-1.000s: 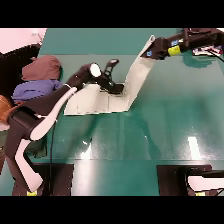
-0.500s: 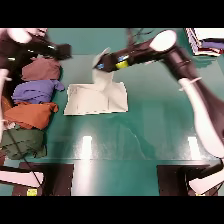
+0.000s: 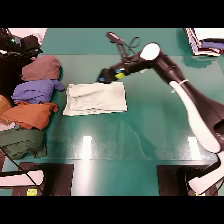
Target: Fold the shirts.
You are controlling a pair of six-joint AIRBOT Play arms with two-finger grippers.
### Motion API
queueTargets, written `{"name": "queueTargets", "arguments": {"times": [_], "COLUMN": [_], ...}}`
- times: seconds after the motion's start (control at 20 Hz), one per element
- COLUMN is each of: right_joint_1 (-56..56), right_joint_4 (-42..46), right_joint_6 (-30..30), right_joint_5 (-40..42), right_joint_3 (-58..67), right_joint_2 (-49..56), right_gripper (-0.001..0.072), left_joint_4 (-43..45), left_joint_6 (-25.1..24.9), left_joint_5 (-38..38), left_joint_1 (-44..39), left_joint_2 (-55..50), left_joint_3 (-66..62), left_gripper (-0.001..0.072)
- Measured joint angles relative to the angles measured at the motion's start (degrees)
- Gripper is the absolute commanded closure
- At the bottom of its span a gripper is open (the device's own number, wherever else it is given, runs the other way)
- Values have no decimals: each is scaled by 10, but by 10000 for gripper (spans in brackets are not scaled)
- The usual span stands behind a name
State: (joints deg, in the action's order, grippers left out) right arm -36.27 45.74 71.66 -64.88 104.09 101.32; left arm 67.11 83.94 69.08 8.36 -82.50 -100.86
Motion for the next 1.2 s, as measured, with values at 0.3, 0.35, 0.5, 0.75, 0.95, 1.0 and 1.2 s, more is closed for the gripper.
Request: {"name": "queueTargets", "arguments": {"times": [0.3, 0.35, 0.5, 0.75, 0.95, 1.0, 1.2], "right_joint_1": [132, 143, 146, 97, 64, 61, 85], "right_joint_4": [44, 32, -22, -85, -100, -104, -68], "right_joint_6": [75, 77, 71, 63, 56, 54, 56], "right_joint_5": [-9, -8, -3, -2, -9, -9, -12], "right_joint_3": [-179, -196, -212, -137, -66, -53, -24], "right_joint_2": [-45, -37, 4, 100, 149, 152, 120], "right_gripper": [93, 93, 100, 370, 699, 699, 699], "left_joint_4": [-1, -2, -2, -2, -2, -2, -2], "left_joint_6": [-3, -4, -5, -16, -18, -18, -19], "left_joint_5": [11, 12, 11, 8, 8, 8, 12], "left_joint_1": [0, -3, -18, -56, -85, -91, -119], "left_joint_2": [1, 0, -1, -2, -2, -2, -2], "left_joint_3": [0, 0, 3, 4, 4, 4, 4], "left_gripper": [685, 685, 685, 685, 686, 685, 686]}}
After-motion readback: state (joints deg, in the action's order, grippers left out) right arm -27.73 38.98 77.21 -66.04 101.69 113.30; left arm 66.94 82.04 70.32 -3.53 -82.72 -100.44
